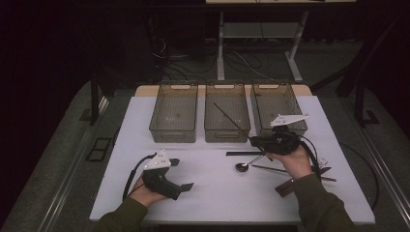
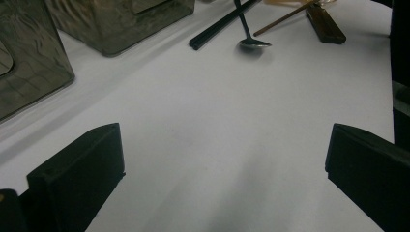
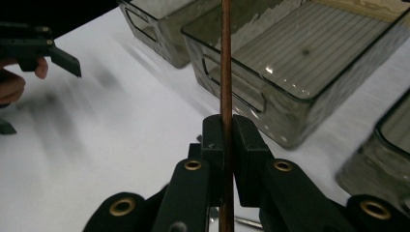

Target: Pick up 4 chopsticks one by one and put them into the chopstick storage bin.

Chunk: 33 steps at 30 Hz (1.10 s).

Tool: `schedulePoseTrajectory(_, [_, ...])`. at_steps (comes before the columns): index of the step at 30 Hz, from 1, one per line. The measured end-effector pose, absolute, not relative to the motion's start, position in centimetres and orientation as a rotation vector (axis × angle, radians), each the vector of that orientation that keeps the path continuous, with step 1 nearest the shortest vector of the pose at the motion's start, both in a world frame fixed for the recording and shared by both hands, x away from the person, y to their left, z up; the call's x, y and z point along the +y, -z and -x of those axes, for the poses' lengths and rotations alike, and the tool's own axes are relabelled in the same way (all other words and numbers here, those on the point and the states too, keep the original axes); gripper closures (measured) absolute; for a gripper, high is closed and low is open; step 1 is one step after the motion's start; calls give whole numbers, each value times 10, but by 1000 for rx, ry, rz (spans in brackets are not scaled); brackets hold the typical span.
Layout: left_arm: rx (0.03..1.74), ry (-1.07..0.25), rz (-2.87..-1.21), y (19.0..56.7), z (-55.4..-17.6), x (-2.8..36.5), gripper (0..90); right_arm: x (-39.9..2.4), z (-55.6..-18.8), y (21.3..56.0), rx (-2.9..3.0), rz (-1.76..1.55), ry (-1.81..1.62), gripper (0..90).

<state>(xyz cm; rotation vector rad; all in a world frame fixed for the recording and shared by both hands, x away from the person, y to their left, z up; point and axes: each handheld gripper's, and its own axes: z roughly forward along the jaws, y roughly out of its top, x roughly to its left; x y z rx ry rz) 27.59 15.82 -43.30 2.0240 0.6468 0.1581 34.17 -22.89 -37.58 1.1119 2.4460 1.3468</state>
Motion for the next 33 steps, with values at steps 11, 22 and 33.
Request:
schedulePoseTrajectory(11, [640, -159, -2022, 432, -276, 158, 0, -195, -355, 363, 2431, -1102, -1345, 841])
schedulePoseTrajectory(22, [635, -159, -2017, 431, -275, 158, 0, -161, -372, 357, 2407, -1134, -1355, 841])
schedulePoseTrajectory(33, [633, -160, -2017, 431, -274, 158, 0, -126, -395, 353, 2382, -1167, -1362, 841])
